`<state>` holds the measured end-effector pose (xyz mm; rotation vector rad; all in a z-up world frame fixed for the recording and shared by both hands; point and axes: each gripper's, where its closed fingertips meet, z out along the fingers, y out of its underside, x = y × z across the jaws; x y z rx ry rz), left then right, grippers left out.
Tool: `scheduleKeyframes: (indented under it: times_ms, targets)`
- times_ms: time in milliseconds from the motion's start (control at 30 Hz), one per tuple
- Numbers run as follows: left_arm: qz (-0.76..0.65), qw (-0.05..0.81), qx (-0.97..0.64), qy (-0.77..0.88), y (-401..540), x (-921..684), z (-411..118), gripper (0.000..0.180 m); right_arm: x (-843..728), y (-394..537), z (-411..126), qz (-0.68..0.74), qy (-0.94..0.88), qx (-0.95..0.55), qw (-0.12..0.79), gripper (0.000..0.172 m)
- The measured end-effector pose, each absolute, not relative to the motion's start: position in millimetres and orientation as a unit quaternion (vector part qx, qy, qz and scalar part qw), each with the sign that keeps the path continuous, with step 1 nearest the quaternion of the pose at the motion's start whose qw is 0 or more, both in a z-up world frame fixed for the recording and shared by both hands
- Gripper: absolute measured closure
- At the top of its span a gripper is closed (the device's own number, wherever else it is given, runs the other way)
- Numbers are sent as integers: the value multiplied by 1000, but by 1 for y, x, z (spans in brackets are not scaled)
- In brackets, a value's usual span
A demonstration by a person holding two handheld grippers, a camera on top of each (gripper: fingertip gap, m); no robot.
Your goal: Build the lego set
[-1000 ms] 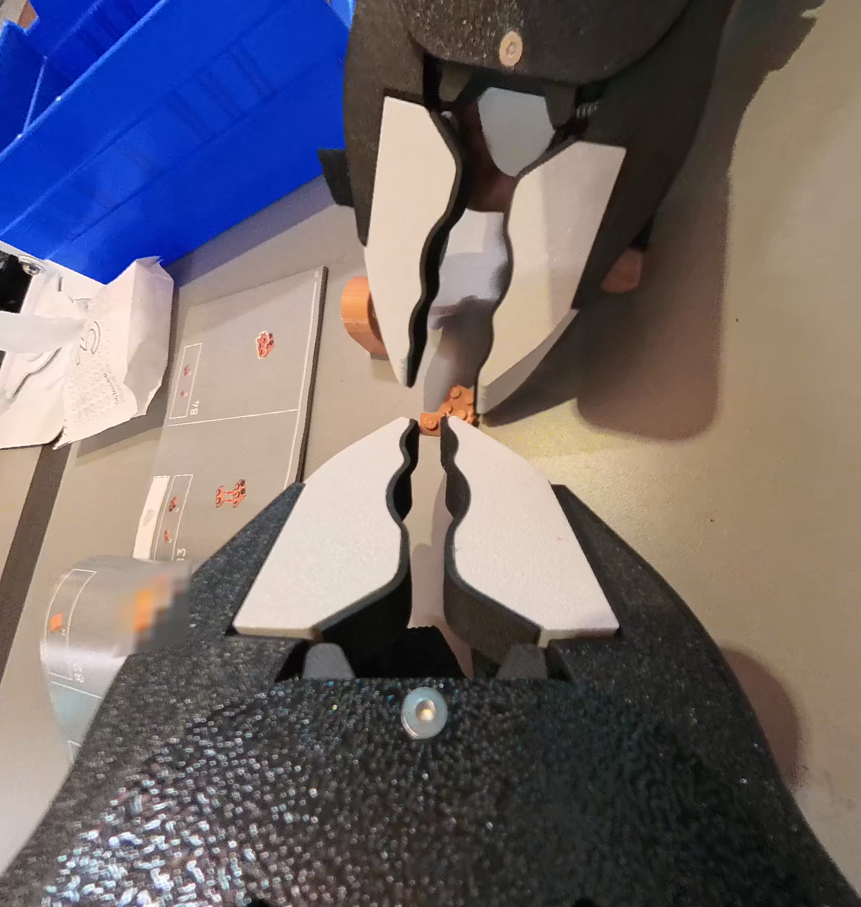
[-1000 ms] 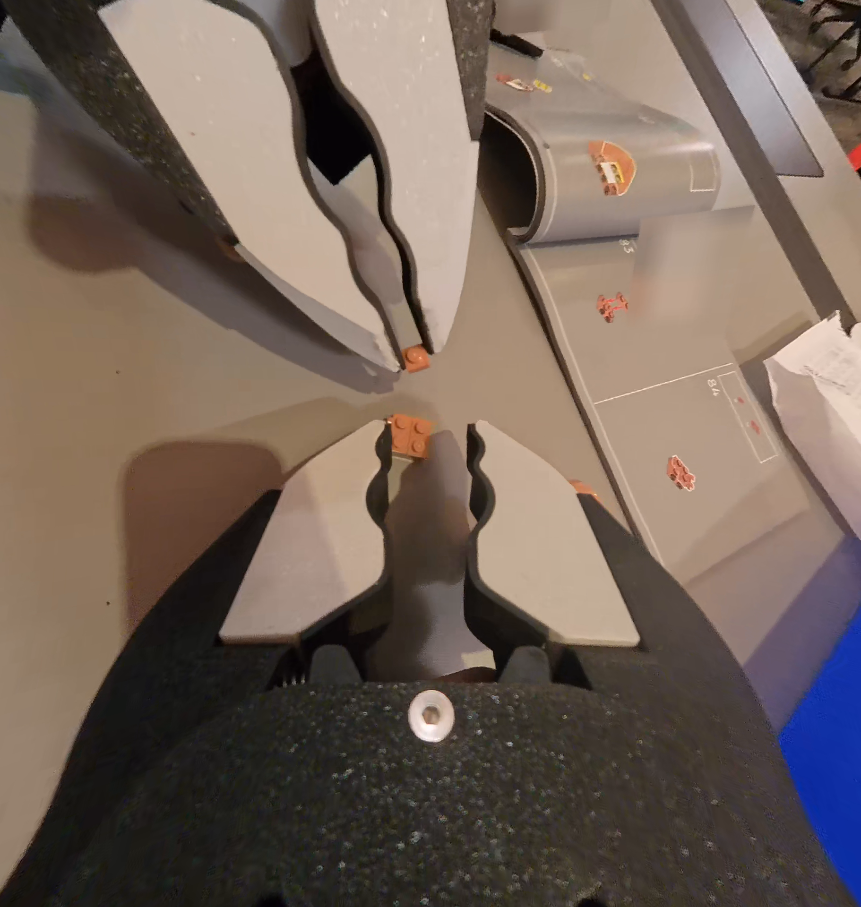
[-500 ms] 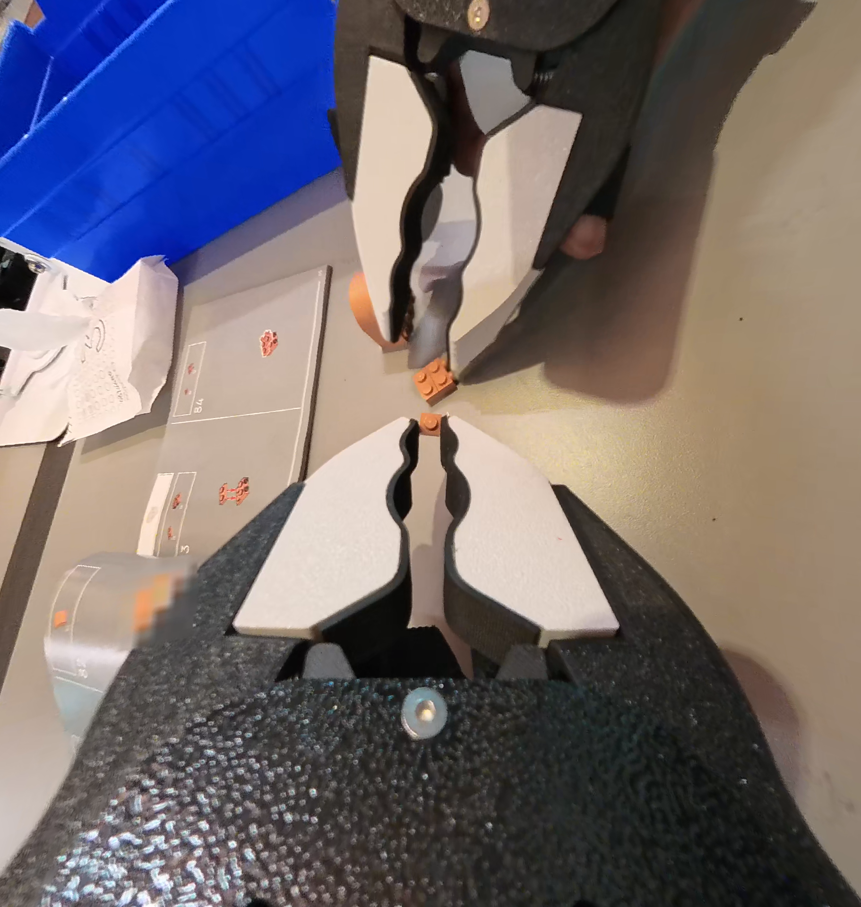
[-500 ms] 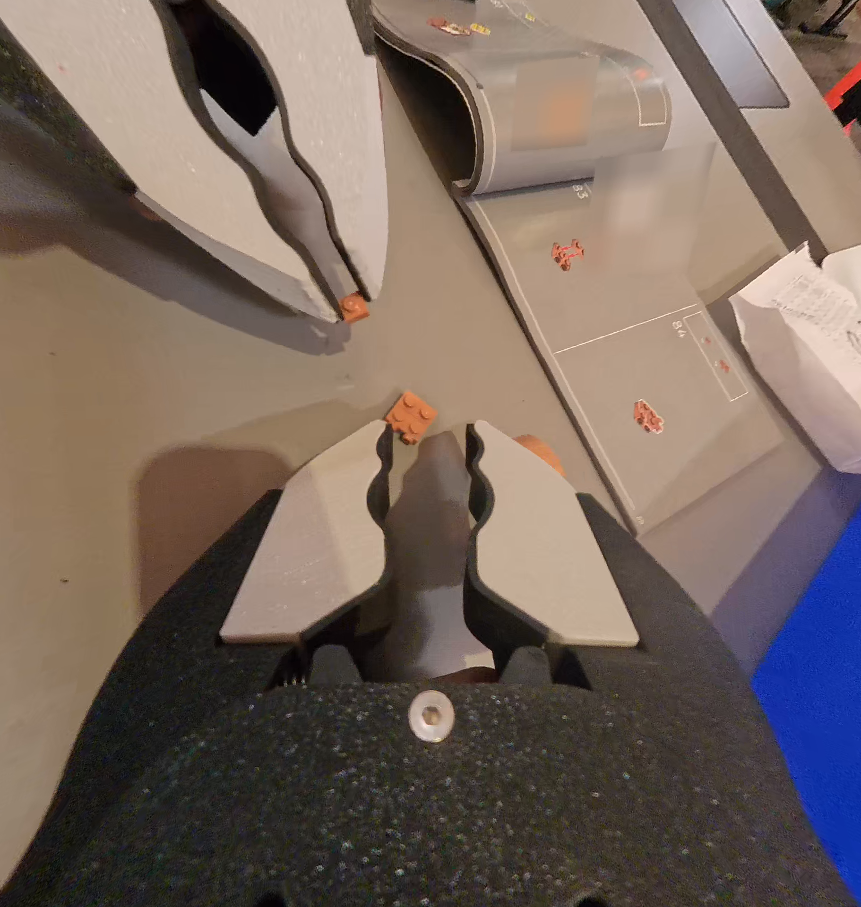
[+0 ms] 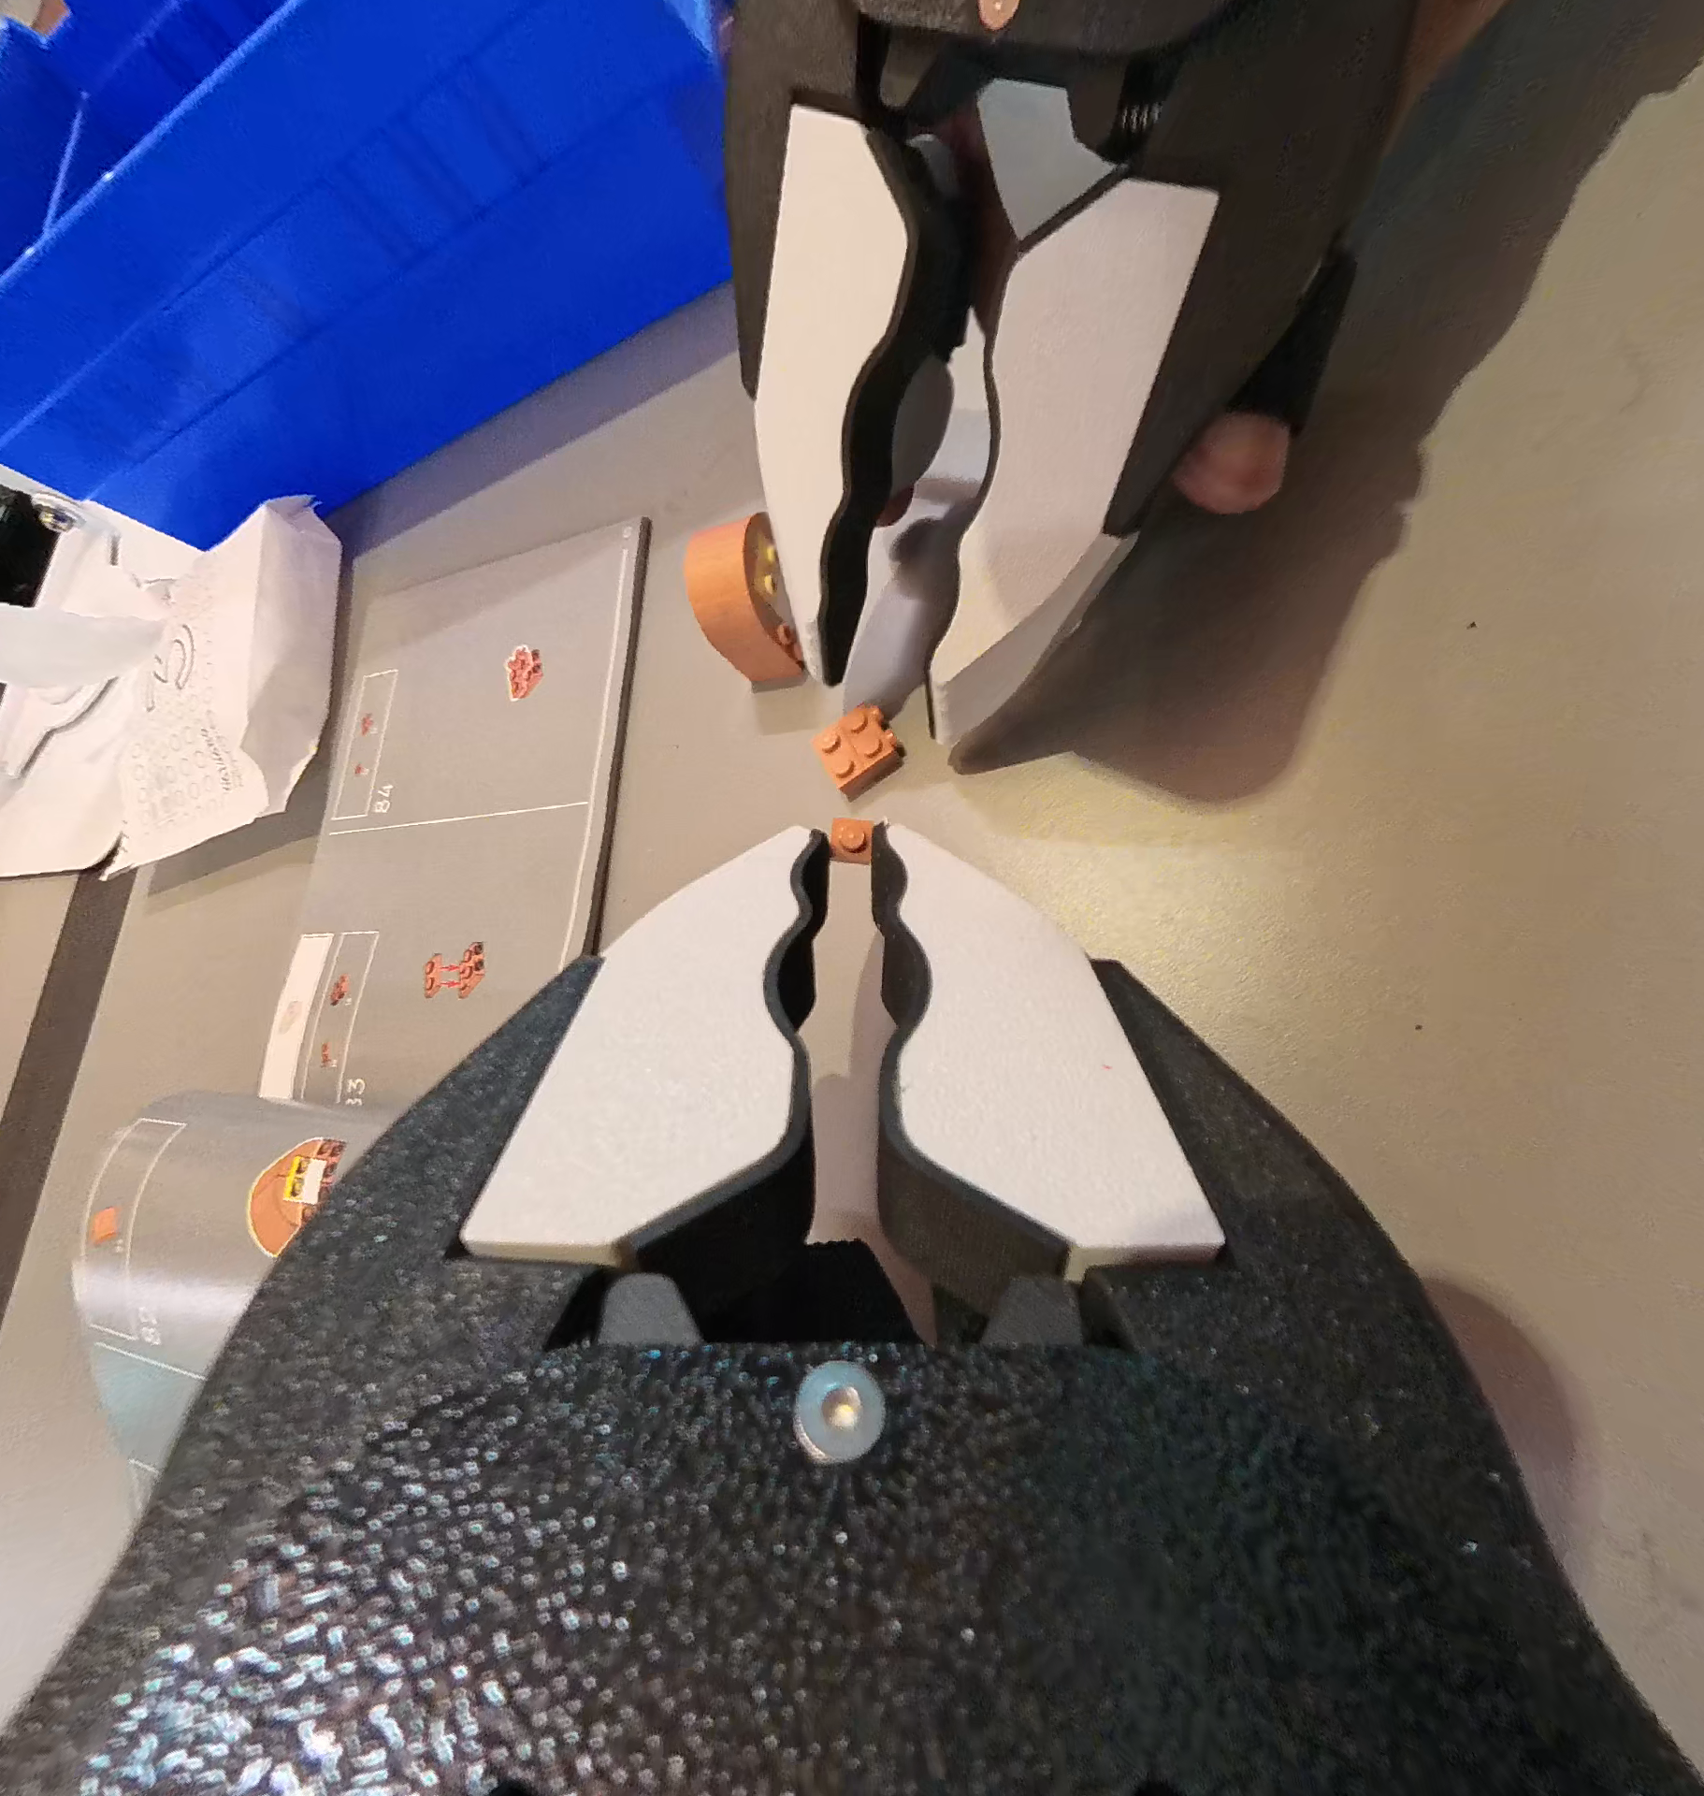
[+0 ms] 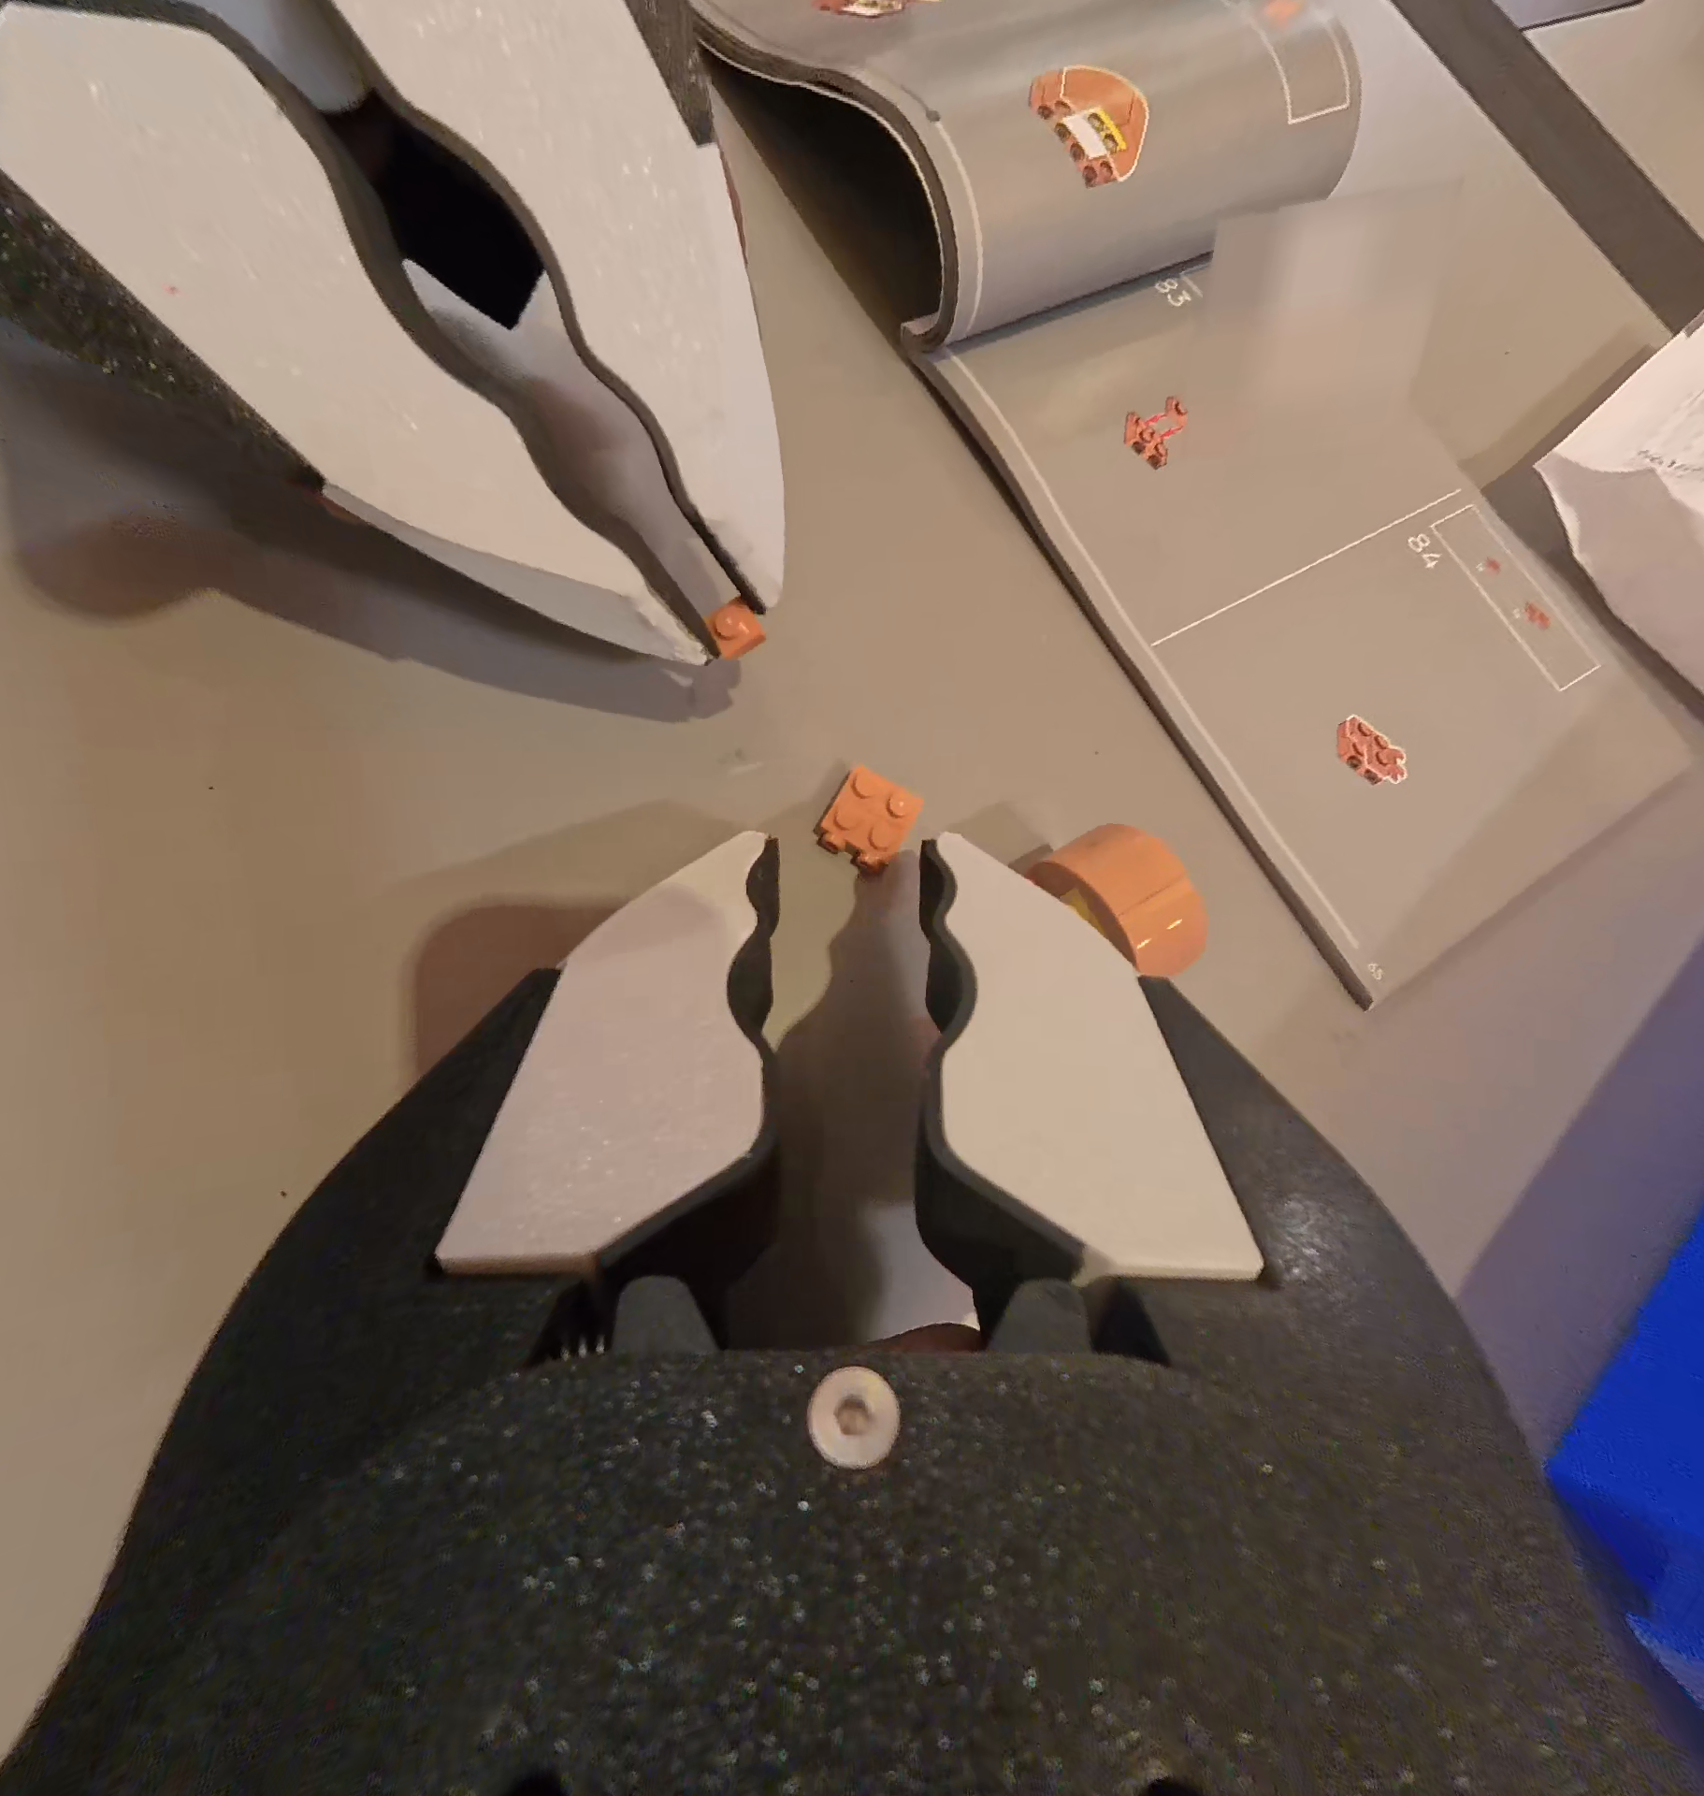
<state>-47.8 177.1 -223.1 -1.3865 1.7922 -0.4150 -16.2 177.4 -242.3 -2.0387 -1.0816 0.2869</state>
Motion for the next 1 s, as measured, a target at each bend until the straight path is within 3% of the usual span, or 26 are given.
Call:
scheduleKeyframes:
  times_ms: [300,500,1000]
  targets:
    - [-163,405,-548,714,176,-47,-224,173,-20,184,-244,101,-438,-800,397,147]
    - [-163,406,-547,714,175,-47,-223,173,-26,181,-245,121,-477,-780,386,165]
    - [-162,411,-548,710,177,-49,-220,173,-17,171,-245,128,-509,-763,377,156]
